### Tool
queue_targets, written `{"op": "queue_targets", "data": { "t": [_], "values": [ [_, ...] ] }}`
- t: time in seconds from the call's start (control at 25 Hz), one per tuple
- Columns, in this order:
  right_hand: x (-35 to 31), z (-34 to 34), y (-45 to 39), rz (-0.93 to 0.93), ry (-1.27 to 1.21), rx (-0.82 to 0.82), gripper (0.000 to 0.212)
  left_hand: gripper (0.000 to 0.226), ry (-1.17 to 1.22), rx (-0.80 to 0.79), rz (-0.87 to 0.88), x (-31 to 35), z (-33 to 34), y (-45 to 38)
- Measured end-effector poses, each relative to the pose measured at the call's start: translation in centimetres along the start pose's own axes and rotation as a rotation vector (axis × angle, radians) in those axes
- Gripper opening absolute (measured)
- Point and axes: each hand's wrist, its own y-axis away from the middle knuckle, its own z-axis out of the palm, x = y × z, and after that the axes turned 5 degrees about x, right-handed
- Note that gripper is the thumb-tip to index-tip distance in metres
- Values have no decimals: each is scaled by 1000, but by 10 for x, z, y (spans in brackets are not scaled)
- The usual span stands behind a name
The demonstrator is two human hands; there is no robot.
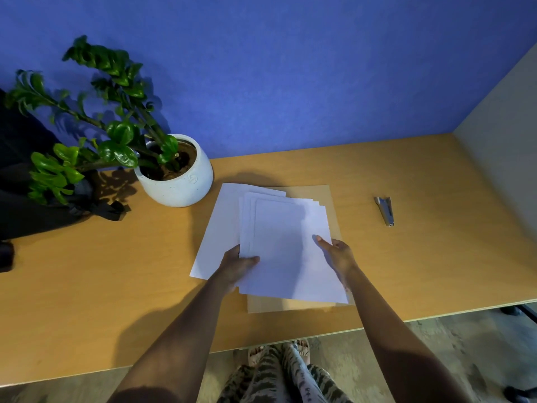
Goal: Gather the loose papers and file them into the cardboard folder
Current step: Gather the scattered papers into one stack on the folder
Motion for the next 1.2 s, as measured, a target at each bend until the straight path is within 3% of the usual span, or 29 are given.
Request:
{"op": "queue_targets", "data": {
  "t": [0.08, 0.16, 0.32, 0.4, 0.48, 0.56, 0.68, 0.92, 1.2],
  "values": [
    [4, -4, -7, -10, 48, -42, 17, 40, -48, -2, -18, 3, 2, -2],
    [10, -7, -11, -41, 89, 19, 12, 32, -75, 69, -42, 9, 3, -5],
    [19, -10, -14, -89, 216, 126, 21, 23, -161, 414, 26, 19, -13, -12],
    [21, -10, -15, -117, 246, 137, 22, 36, -317, 547, 51, 21, -23, -16],
    [22, -9, -15, -144, 240, 142, 24, 74, -583, 625, -51, 21, -32, -19],
    [24, -9, -14, -163, 239, 140, 27, 119, -763, 618, -207, 22, -36, -19],
    [26, -10, -15, -160, 231, 135, 27, 143, -785, 586, -294, 17, -37, -20],
    [28, -9, -13, -175, 228, 128, 31, 143, -827, 620, -260, 15, -33, -18],
    [29, -11, -10, -154, 183, 108, 32, 130, -827, 487, -331, 16, -25, -22]
  ]
}}
